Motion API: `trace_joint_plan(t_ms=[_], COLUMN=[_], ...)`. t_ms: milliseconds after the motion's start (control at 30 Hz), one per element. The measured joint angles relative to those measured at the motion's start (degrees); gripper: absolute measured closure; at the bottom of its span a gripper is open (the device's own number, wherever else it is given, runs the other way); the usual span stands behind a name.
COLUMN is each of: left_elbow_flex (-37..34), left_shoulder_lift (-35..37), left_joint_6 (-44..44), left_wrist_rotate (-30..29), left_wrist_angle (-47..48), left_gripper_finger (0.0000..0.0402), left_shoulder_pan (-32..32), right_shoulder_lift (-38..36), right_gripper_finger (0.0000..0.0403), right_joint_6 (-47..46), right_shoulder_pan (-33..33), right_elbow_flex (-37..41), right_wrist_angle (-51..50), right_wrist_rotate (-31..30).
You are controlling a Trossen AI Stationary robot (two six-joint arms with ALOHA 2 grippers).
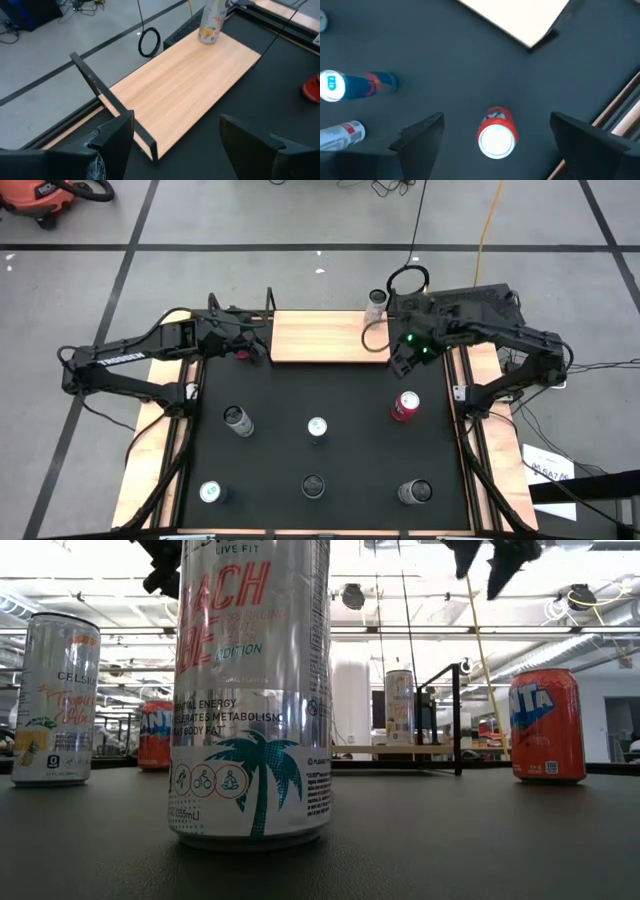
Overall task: Place canned beverage on shelf
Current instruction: Put the bottom red soda can on the shelf
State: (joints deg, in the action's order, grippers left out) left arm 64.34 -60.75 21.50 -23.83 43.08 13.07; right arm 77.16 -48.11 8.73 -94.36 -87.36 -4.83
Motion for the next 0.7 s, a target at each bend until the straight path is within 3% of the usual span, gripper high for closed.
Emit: trace_joint_plan(t_ms=[500, 700], left_elbow_flex=[0.0, 0.0], left_shoulder_lift=[0.3, 0.3], left_joint_6=[-7.3, -7.3], left_wrist_rotate=[1.0, 1.8], left_wrist_angle=[-0.1, -0.1], left_gripper_finger=[0.0114, 0.0114], left_shoulder_pan=[0.0, 0.0], right_shoulder_lift=[-1.0, -1.0], right_gripper_finger=[0.0051, 0.0051], right_joint_6=[-13.6, -16.0], right_shoulder_pan=[-6.6, -7.9], right_elbow_flex=[14.5, 20.8], right_wrist_angle=[1.6, 5.8], right_wrist_rotate=[0.6, 5.2])
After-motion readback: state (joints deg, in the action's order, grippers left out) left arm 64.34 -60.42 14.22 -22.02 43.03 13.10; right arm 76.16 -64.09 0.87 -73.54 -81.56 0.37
